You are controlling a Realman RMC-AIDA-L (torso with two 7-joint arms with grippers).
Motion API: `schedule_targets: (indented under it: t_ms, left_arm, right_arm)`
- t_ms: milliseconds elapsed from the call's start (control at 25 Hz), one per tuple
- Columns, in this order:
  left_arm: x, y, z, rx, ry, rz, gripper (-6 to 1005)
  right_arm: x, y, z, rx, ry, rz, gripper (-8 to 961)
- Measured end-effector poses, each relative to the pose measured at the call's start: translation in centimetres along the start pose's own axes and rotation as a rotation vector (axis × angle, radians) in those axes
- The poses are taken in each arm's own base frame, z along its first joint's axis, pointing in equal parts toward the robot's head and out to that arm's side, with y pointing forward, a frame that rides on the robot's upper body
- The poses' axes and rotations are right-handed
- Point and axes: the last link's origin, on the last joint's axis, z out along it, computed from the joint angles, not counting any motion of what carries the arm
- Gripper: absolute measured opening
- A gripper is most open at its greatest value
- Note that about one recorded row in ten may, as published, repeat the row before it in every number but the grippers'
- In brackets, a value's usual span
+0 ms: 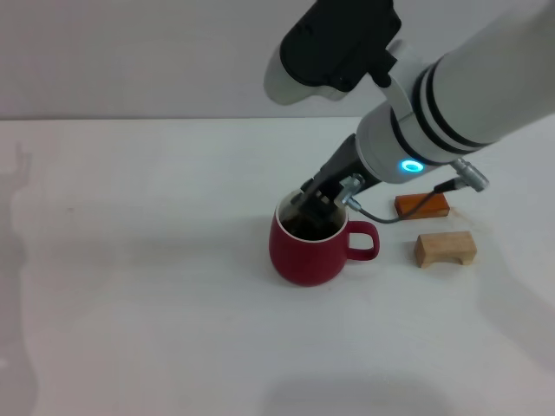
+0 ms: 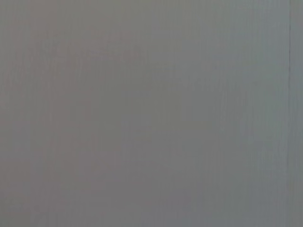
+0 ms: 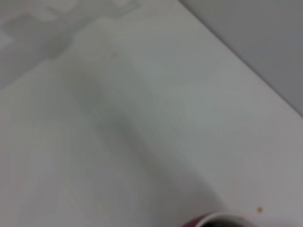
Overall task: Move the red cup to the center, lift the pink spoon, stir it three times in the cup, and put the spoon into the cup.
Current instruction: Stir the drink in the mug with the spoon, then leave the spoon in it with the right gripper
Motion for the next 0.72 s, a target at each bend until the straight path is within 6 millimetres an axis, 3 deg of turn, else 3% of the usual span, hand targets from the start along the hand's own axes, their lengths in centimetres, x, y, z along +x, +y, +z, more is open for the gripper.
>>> schedule_targets:
  t_ms: [160,440,720]
  left_arm:
    - [0.0,0.0,0.0,0.000,0.000,0.000,844]
    - [0.0,0.1,0.0,-0.001,-0.001,0.000,843]
    - [0.1,0.2,0.2,-0.005,-0.001,0.000,843]
  right_arm:
    - [-0.4,-0.7,0.6,0.031,-0.012,0.002,147]
    - [0.8,-1.6,1.1,0.062,0.057,0.013,150]
    - [1.2,-0.1,0.6,-0.026,0.042,-0.006,152]
